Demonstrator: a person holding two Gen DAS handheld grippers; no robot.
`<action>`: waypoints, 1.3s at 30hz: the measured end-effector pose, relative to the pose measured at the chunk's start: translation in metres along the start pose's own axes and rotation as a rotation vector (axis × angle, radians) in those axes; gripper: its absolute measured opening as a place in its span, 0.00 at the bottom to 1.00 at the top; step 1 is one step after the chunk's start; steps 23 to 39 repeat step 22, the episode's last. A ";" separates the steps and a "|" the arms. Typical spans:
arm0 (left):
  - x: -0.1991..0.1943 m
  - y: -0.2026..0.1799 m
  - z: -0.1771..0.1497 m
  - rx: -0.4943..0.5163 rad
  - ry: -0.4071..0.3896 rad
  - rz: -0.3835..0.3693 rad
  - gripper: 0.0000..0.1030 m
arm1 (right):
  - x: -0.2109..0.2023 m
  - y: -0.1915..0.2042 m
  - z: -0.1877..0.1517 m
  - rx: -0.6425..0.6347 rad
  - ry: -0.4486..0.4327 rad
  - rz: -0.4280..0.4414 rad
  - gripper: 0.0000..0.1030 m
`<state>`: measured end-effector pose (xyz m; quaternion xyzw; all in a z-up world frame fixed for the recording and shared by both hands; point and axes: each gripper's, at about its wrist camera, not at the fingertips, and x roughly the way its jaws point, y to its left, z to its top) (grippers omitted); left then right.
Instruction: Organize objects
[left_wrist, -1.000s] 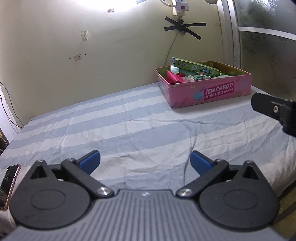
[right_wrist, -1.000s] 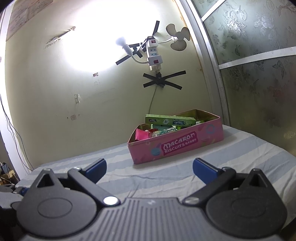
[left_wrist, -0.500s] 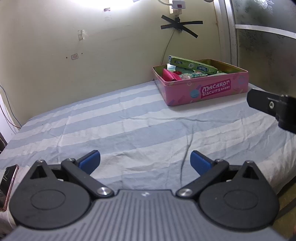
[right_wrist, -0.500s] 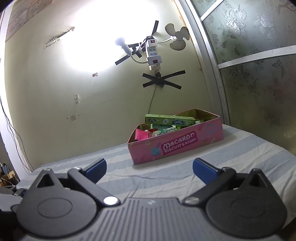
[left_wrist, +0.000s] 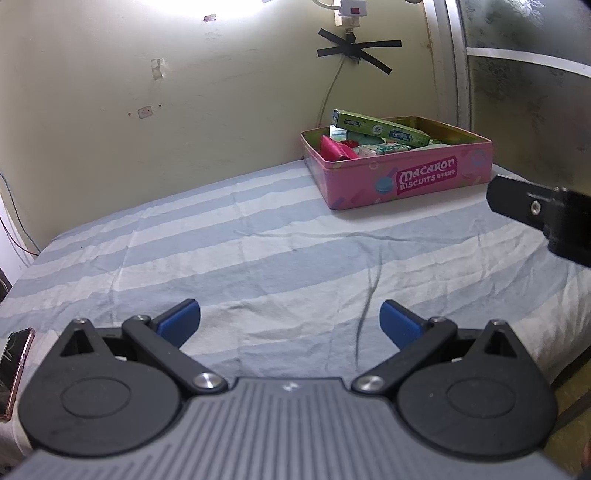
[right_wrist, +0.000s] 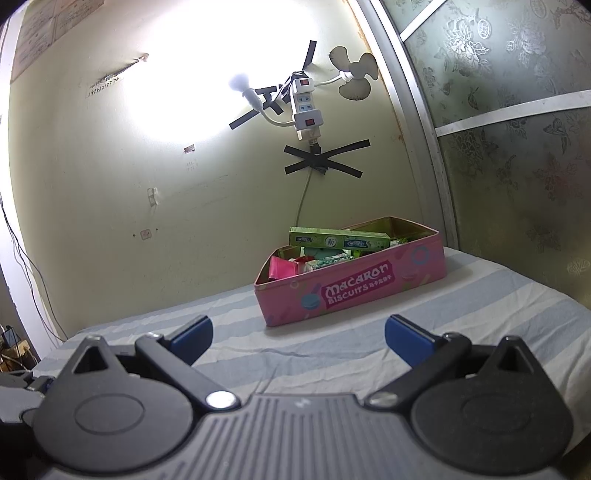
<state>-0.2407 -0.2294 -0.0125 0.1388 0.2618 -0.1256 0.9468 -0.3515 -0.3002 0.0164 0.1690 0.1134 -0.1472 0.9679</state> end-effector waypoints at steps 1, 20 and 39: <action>0.000 0.000 0.000 0.001 0.001 -0.002 1.00 | 0.000 0.000 0.000 0.000 0.001 0.000 1.00; 0.000 0.001 -0.002 0.002 0.013 -0.042 1.00 | 0.000 0.000 -0.001 0.003 0.003 -0.001 1.00; -0.001 0.002 -0.002 0.002 0.011 -0.048 1.00 | 0.000 0.000 -0.001 0.002 0.003 -0.001 1.00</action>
